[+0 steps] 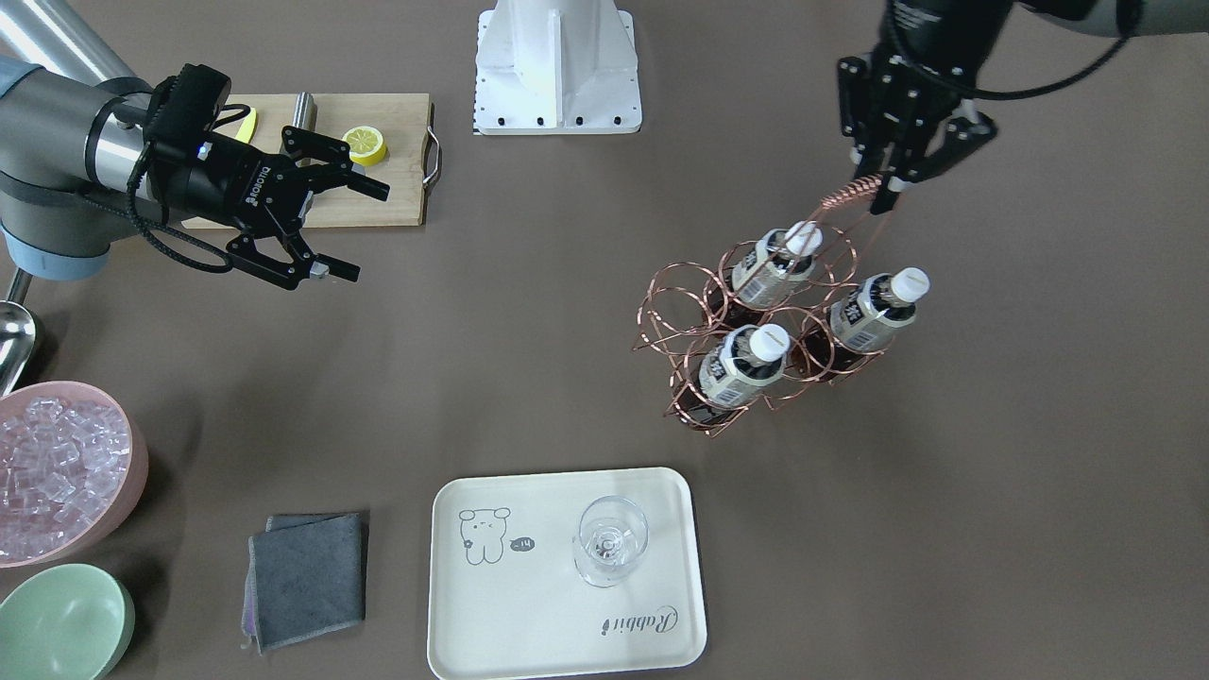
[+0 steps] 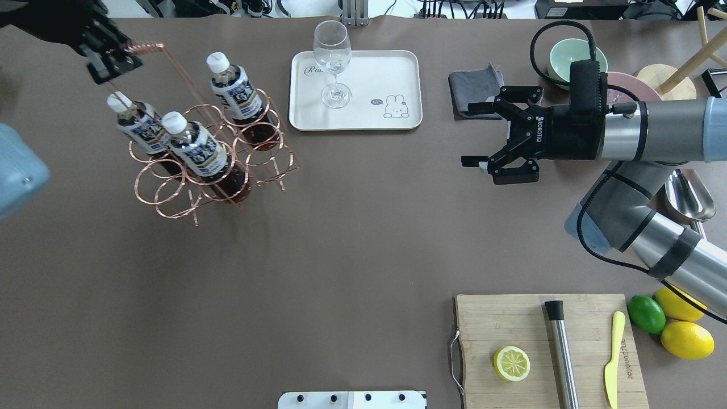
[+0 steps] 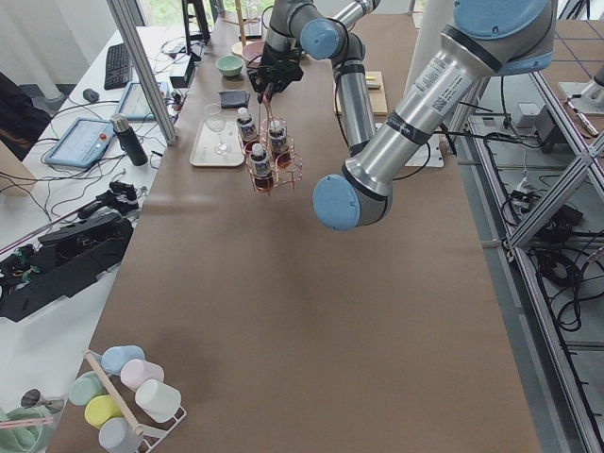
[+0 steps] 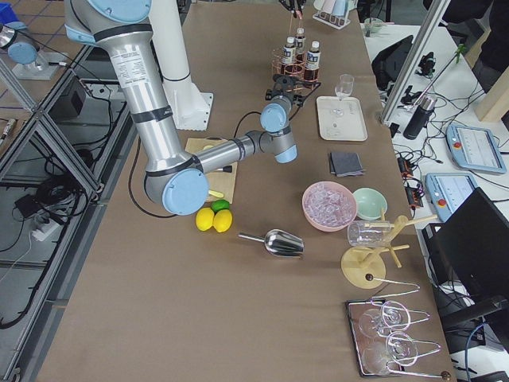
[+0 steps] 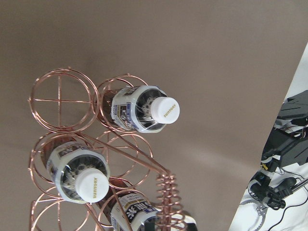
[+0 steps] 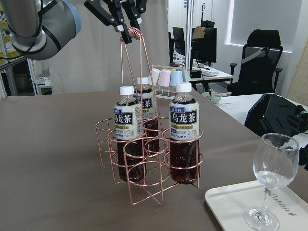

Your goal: Take tea from basket to plate

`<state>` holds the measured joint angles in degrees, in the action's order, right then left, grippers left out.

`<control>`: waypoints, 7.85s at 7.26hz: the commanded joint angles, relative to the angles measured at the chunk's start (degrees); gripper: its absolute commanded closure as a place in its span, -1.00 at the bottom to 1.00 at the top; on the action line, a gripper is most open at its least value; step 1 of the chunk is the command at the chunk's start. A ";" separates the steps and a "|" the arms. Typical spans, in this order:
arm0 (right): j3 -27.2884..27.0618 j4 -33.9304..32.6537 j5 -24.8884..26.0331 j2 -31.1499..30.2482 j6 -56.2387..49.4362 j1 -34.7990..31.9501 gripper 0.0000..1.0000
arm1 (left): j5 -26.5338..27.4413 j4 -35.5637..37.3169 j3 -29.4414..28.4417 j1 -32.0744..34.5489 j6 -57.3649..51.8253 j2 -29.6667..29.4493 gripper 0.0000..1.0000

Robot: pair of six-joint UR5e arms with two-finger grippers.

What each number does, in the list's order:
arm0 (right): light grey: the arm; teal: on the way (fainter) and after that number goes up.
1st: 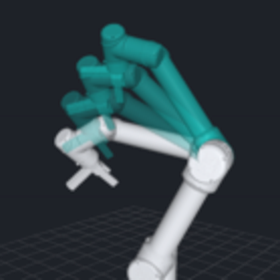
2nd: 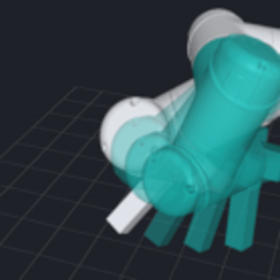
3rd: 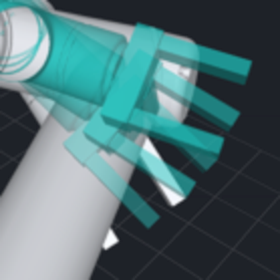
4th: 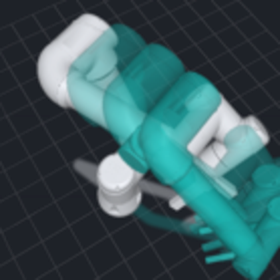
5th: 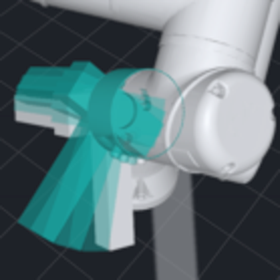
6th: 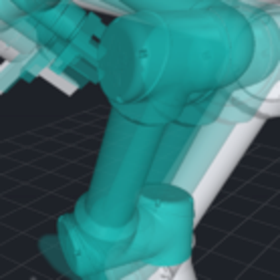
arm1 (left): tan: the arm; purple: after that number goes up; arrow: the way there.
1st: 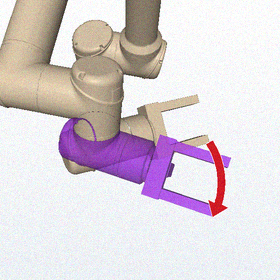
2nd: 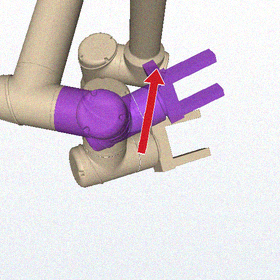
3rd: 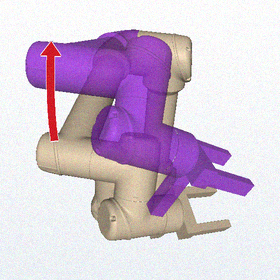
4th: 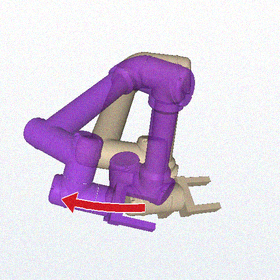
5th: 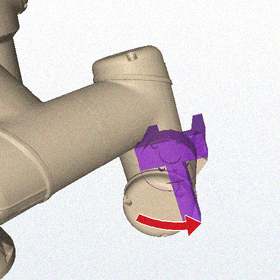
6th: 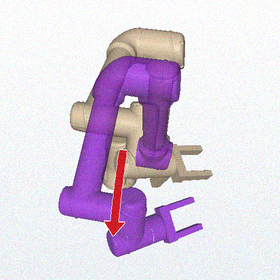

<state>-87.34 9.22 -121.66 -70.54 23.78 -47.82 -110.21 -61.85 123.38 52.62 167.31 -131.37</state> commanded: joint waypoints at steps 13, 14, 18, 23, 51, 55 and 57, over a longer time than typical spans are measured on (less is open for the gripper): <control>0.68 1.86 0.19 -1.97 -1.89 2.37 -0.99 | 13.26 0.68 -13.61 -25.55 0.12 -19.71 1.00; 0.76 1.33 0.37 -1.53 -1.98 4.47 -0.99 | 13.26 0.68 -13.69 -25.55 0.12 -19.80 1.00; 0.85 -1.57 0.46 0.58 -5.05 7.83 -0.99 | 13.26 0.77 -13.61 -25.64 0.21 -19.80 1.00; 2.43 -3.33 2.30 3.22 -8.48 10.29 -0.80 | 13.26 1.12 -13.43 -25.55 0.12 -19.80 1.00; 32.36 -12.24 28.83 29.31 0.13 -0.18 1.00 | -8.34 15.97 4.41 6.21 -44.21 5.29 1.00; 37.15 -6.67 29.55 29.32 4.08 0.88 1.00 | -12.05 1.64 -20.29 25.31 -61.50 11.23 1.00; 37.15 -6.23 29.64 29.15 5.91 1.85 1.00 | -11.61 -9.02 -29.65 30.49 -61.40 11.49 1.00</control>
<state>-50.38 2.40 -92.11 -41.24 27.82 -46.74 -121.95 -61.31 102.50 78.22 106.16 -120.23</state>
